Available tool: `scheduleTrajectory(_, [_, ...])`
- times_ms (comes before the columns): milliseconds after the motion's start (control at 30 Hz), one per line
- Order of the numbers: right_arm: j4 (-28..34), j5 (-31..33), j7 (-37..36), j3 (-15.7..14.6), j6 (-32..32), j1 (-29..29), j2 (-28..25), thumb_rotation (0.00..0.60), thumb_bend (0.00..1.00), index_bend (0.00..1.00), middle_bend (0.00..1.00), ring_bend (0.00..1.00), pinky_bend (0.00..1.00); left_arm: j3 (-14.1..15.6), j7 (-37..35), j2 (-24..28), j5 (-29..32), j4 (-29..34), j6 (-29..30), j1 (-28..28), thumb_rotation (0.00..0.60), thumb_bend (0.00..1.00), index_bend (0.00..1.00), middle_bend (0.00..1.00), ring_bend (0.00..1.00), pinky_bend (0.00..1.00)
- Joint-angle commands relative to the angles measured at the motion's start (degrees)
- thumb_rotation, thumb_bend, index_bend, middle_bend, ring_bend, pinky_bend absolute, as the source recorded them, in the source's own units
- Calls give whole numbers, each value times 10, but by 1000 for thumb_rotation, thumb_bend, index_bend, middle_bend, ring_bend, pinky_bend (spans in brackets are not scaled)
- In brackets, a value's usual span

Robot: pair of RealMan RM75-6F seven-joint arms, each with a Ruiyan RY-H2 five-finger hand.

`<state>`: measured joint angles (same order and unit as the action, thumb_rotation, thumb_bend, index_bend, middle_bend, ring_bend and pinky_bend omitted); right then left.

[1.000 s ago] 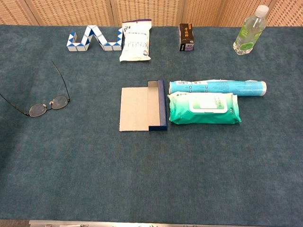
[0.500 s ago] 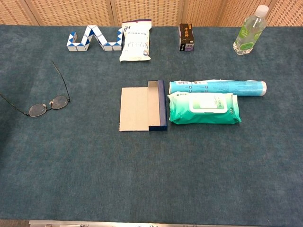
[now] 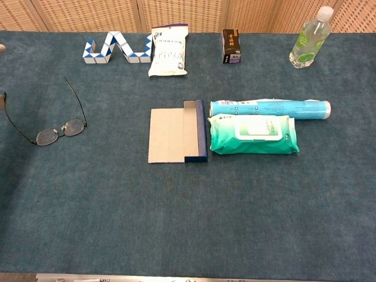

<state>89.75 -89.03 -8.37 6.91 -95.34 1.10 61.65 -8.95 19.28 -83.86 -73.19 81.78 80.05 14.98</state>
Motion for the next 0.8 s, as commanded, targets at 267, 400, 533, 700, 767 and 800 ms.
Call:
scheduleTrajectory(267, [0,0,-5,1,-3,-2,-2,600,367,698,629,507,524,5,18,-25,-7,3,-15,17,600,400,2,0,0,59])
scheduleTrajectory(400, [1,-2,-8,1,-5,-3,-3,600,367,698,629,507,524,7,23,-38,-8,2,-21,23,600,401,2,0,0,59])
scheduleTrajectory(533, [2,-3,-9,1,-8,-4,-4,600,367,698,629,507,524,7,27,-53,-9,-5,-24,28,600,401,2,0,0,59])
scheduleTrajectory(700, [2,-4,-12,1,-11,-6,-6,600,367,698,629,507,524,6,30,-71,-13,-19,-28,37,600,401,2,0,0,59])
scheduleTrajectory(767, [2,-4,-13,1,-11,-6,-7,600,367,698,629,507,524,6,32,-79,-14,-27,-32,41,600,401,2,0,0,59])
scheduleTrajectory(800, [3,-4,-14,1,-12,-6,-7,600,367,697,629,507,524,6,33,-82,-13,-31,-34,43,600,401,2,0,0,59])
